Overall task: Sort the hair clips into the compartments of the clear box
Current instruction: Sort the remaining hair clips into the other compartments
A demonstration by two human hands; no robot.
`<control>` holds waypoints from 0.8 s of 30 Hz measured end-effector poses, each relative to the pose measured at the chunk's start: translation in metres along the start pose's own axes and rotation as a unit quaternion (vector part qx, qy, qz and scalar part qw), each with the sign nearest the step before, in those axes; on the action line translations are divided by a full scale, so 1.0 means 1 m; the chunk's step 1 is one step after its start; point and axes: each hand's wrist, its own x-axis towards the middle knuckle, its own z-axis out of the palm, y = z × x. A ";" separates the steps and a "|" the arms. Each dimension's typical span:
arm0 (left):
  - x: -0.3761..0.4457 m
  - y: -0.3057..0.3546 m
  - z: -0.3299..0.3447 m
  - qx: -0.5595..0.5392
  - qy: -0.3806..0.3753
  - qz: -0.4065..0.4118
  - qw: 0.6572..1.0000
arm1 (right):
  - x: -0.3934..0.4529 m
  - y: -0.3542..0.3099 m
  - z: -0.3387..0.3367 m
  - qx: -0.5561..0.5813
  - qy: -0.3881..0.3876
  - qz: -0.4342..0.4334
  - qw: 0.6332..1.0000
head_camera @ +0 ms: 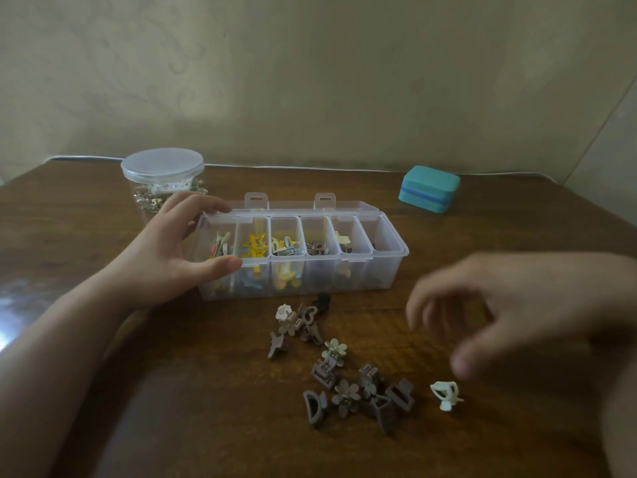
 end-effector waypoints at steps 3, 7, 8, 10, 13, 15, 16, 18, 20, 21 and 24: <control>0.000 0.000 0.000 -0.003 -0.002 0.001 1.000 | 0.009 -0.009 0.014 -0.044 -0.115 0.049 0.991; 0.001 0.001 0.000 -0.004 -0.002 0.002 1.000 | 0.022 -0.008 0.027 -0.055 -0.115 0.036 0.991; 0.000 0.001 0.000 -0.003 -0.003 0.000 1.000 | 0.024 -0.006 0.026 -0.060 -0.104 0.028 0.992; 0.000 0.001 0.000 -0.004 -0.003 -0.003 1.000 | 0.022 -0.001 0.020 -0.072 -0.059 0.010 0.996; 0.000 0.002 0.000 -0.006 -0.004 -0.003 1.000 | 0.022 0.002 0.008 -0.041 0.204 -0.079 0.975; 0.000 0.002 0.000 -0.005 -0.004 -0.001 1.000 | 0.032 0.002 0.007 0.096 0.430 -0.143 0.886; 0.000 0.001 0.000 -0.004 -0.003 0.002 1.000 | 0.040 0.004 0.010 0.146 0.504 -0.148 0.839; 0.000 0.001 -0.001 -0.002 -0.002 0.005 1.000 | 0.058 0.009 0.016 0.136 0.561 -0.114 0.808; 0.000 0.001 -0.002 -0.003 -0.007 0.000 1.000 | 0.062 0.011 0.020 0.089 0.579 -0.090 0.806; 0.000 0.001 -0.002 -0.005 -0.009 -0.004 1.000 | 0.058 0.011 0.019 0.089 0.591 -0.102 0.796; 0.000 -0.001 -0.001 -0.006 -0.007 -0.013 1.000 | 0.035 0.002 0.012 0.091 0.499 -0.181 0.843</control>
